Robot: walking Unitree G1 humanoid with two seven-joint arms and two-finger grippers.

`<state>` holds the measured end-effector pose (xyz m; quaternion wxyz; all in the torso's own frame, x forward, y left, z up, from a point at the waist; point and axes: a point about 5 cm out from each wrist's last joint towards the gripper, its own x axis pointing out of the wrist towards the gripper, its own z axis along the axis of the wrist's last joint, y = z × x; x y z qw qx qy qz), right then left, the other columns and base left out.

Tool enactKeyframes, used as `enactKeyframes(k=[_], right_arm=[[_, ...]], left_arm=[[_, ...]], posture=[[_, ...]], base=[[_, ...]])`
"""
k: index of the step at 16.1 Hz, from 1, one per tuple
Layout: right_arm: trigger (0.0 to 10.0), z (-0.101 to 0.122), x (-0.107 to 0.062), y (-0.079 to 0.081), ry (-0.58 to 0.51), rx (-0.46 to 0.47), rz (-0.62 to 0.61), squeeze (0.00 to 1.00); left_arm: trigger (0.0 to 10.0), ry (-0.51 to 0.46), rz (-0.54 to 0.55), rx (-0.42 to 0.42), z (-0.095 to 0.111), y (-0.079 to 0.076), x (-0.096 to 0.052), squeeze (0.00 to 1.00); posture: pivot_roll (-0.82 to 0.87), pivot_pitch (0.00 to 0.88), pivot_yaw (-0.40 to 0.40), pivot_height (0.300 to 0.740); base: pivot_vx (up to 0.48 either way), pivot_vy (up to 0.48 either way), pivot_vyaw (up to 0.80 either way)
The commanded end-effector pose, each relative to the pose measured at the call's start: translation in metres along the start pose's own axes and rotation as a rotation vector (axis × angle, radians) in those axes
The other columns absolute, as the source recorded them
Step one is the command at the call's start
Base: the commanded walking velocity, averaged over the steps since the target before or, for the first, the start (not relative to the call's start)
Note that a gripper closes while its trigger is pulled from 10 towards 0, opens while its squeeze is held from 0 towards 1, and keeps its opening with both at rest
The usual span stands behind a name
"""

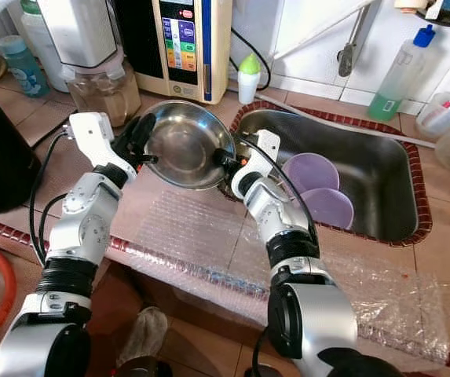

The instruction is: Kitchen organization

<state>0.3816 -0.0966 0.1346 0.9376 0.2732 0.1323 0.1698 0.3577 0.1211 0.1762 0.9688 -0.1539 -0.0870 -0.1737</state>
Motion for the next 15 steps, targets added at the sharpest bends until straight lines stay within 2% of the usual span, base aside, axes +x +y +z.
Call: enactKeyframes(k=[1, 2, 3, 6, 9, 11, 15], right_arm=[[0.0, 0.007, 0.001, -0.002, -0.010, 0.033, -0.035, 0.00], [0.0, 0.007, 0.001, -0.002, -0.017, 0.035, -0.041, 0.00], [0.0, 0.012, 0.001, -0.005, -0.054, 0.037, -0.073, 0.00], [0.0, 0.036, -0.003, -0.015, -0.206, 0.066, -0.170, 0.00], [0.0, 0.048, -0.007, -0.022, -0.281, 0.077, -0.233, 0.00], [0.0, 0.058, -0.013, -0.032, -0.347, 0.075, -0.316, 0.00], [0.0, 0.062, -0.018, -0.043, -0.370, 0.085, -0.384, 0.00]], left_arm=[[0.0, -0.032, -0.074, 0.031, 0.007, -0.012, 0.003, 0.00], [0.0, -0.024, -0.075, 0.031, 0.006, -0.012, 0.003, 0.00], [10.0, 0.005, -0.089, 0.035, 0.002, -0.012, 0.002, 1.00], [10.0, 0.045, -0.113, 0.078, -0.005, -0.015, 0.000, 1.00], [10.0, 0.075, -0.112, 0.105, -0.011, -0.016, -0.002, 1.00], [10.0, 0.101, -0.109, 0.122, -0.015, -0.015, -0.002, 1.00], [10.0, 0.129, -0.092, 0.140, -0.019, -0.011, -0.004, 1.00]], posture=[[0.01, 0.015, 0.002, 0.740], [0.01, 0.015, 0.002, 0.740], [0.01, 0.013, 0.000, 0.740], [0.01, 0.013, -0.001, 0.740], [0.01, 0.012, -0.003, 0.740], [0.01, 0.011, -0.003, 0.740], [0.01, 0.009, -0.002, 0.740]], base=[[0.000, 0.000, 0.00], [0.000, 0.000, 0.00], [0.000, 0.000, 0.00], [0.000, 0.000, 0.00], [0.000, 0.000, 0.00], [0.000, 0.000, 0.00], [0.000, 0.000, 0.00]])
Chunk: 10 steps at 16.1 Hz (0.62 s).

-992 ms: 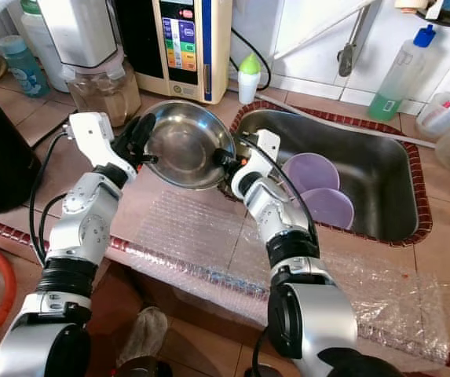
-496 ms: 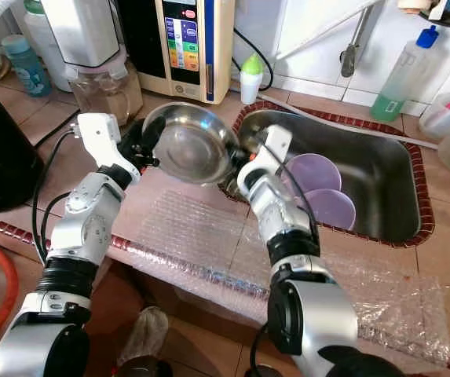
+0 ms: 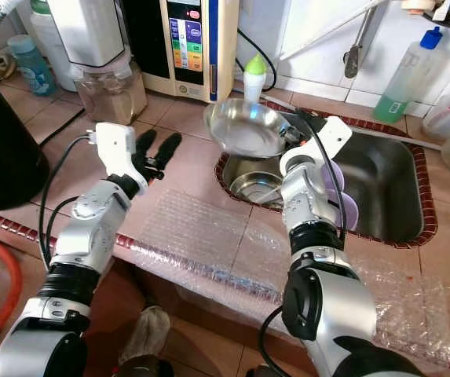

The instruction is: Kitchen organization

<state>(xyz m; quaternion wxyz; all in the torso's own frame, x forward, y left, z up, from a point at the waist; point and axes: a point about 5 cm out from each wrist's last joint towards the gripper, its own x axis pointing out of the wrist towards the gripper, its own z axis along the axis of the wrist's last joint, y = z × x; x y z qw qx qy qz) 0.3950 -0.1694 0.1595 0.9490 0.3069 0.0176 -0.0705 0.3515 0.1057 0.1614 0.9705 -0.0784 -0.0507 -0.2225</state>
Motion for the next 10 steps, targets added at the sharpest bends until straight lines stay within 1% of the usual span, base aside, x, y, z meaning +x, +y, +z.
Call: enactKeyframes(k=[1, 2, 3, 4, 5, 7, 8, 9, 10], right_arm=[[0.0, 0.002, 0.002, 0.004, -0.007, 0.010, -0.006, 0.00], [0.0, 0.002, 0.002, 0.003, -0.010, 0.006, -0.015, 0.00], [0.0, 0.002, 0.001, 0.000, -0.020, -0.019, -0.042, 0.00], [0.0, 0.005, 0.001, -0.005, -0.039, -0.062, -0.079, 0.00], [0.0, 0.012, 0.000, -0.021, -0.075, -0.169, -0.172, 0.00], [0.0, 0.022, -0.003, -0.037, -0.124, -0.272, -0.245, 0.00], [0.0, 0.025, -0.003, -0.042, -0.139, -0.315, -0.253, 0.00], [0.0, 0.028, -0.005, -0.050, -0.157, -0.412, -0.272, 0.00], [0.6, 0.028, -0.007, -0.059, -0.152, -0.460, -0.300, 0.00]], left_arm=[[10.0, 0.018, 0.002, 0.015, -0.001, 0.001, 0.000, 1.00], [10.0, 0.019, 0.000, 0.016, -0.001, 0.001, 0.000, 1.00], [10.0, 0.021, 0.000, 0.018, -0.002, 0.000, 0.000, 1.00], [10.0, 0.024, 0.000, 0.021, -0.002, 0.001, -0.001, 1.00], [10.0, 0.037, 0.001, 0.027, -0.005, 0.002, -0.006, 1.00], [10.0, 0.065, -0.009, 0.041, -0.010, 0.002, -0.014, 1.00], [10.0, 0.084, -0.021, 0.048, -0.014, 0.002, -0.018, 1.00], [10.0, 0.116, -0.046, 0.063, -0.021, -0.001, -0.025, 1.00], [10.0, 0.149, -0.074, 0.078, -0.029, -0.003, -0.032, 1.00]], posture=[[0.01, 0.009, -0.002, 0.740], [0.01, 0.009, -0.001, 0.740], [0.01, 0.008, -0.002, 0.740], [0.01, 0.009, -0.002, 0.740], [0.01, 0.008, -0.002, 0.740], [0.02, 0.009, -0.003, 0.740], [0.02, 0.009, -0.003, 0.740], [0.02, 0.010, -0.004, 0.740], [0.02, 0.010, -0.004, 0.740]], base=[[0.000, 0.000, 0.00], [0.000, 0.000, 0.00], [0.000, 0.000, 0.00], [0.000, 0.000, 0.00], [0.000, 0.000, 0.00], [0.000, 0.000, 0.00], [0.000, 0.000, 0.00], [0.000, 0.000, 0.00], [0.000, 0.000, 0.00]])
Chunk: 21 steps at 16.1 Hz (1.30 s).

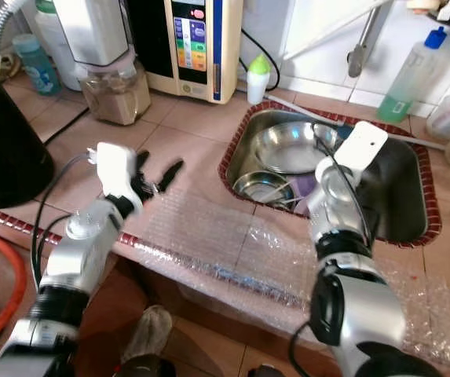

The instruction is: Kitchen organization

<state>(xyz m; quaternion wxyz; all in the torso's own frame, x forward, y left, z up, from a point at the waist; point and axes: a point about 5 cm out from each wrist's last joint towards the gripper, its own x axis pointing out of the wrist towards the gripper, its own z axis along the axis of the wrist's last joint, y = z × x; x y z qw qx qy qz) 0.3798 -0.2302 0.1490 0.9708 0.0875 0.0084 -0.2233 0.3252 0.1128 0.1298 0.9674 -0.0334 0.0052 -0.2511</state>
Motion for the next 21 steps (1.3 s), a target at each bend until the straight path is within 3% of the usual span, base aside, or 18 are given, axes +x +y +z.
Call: enactKeyframes(k=[1, 2, 4, 5, 6, 7, 8, 16, 20, 21], right_arm=[[1.3, -0.002, 0.000, -0.005, -0.005, -0.042, -0.014, 0.00], [3.6, -0.008, -0.001, -0.010, 0.019, -0.051, -0.030, 0.00], [4.5, -0.021, -0.003, -0.015, 0.082, -0.052, -0.065, 0.00], [7.4, -0.027, -0.005, -0.016, 0.108, -0.060, -0.072, 0.00], [9.3, -0.032, -0.007, -0.016, 0.132, -0.066, -0.074, 0.00], [10.0, -0.037, -0.008, -0.017, 0.155, -0.063, -0.080, 0.00], [10.0, -0.044, -0.010, -0.019, 0.184, -0.050, -0.092, 1.00], [10.0, -0.050, -0.014, -0.014, 0.210, 0.001, -0.069, 1.00], [10.0, -0.058, -0.019, -0.010, 0.199, -0.018, 0.040, 1.00], [10.0, -0.065, -0.027, -0.007, 0.170, -0.083, 0.117, 1.00]], left_arm=[[10.0, 0.024, -0.028, 0.025, -0.002, -0.003, -0.002, 1.00], [10.0, 0.043, -0.046, 0.046, -0.007, -0.006, -0.006, 1.00], [10.0, 0.070, -0.081, 0.079, -0.011, -0.013, -0.009, 1.00], [10.0, 0.074, -0.089, 0.089, -0.012, -0.015, -0.009, 1.00], [10.0, 0.077, -0.094, 0.093, -0.011, -0.017, -0.009, 1.00], [10.0, 0.079, -0.100, 0.099, -0.011, -0.018, -0.009, 1.00], [10.0, 0.082, -0.110, 0.107, -0.010, -0.020, -0.010, 1.00], [10.0, 0.110, -0.153, 0.136, -0.010, -0.024, -0.013, 1.00], [10.0, 0.115, -0.067, 0.121, -0.017, -0.019, -0.018, 1.00], [10.0, 0.096, 0.001, 0.082, -0.018, -0.013, -0.022, 1.00]], posture=[[0.02, 0.010, -0.004, 0.740], [0.03, 0.012, -0.005, 0.740], [0.03, 0.014, -0.004, 0.740], [0.04, 0.015, -0.004, 0.740], [0.04, 0.016, -0.003, 0.740], [0.04, 0.016, -0.003, 0.740], [0.04, 0.017, -0.002, 0.740], [0.04, 0.015, 0.000, 0.740], [0.05, 0.006, -0.025, 0.740], [0.05, 0.000, -0.032, 0.740]], base=[[0.000, 0.000, 0.00], [0.000, 0.000, 0.00], [0.000, 0.000, 0.00], [0.000, 0.000, 0.00], [0.000, 0.000, 0.00], [0.000, 0.000, 0.00], [0.000, 0.000, 0.00], [0.000, 0.000, 0.00], [0.000, 0.000, 0.00], [0.000, 0.000, 0.00]])
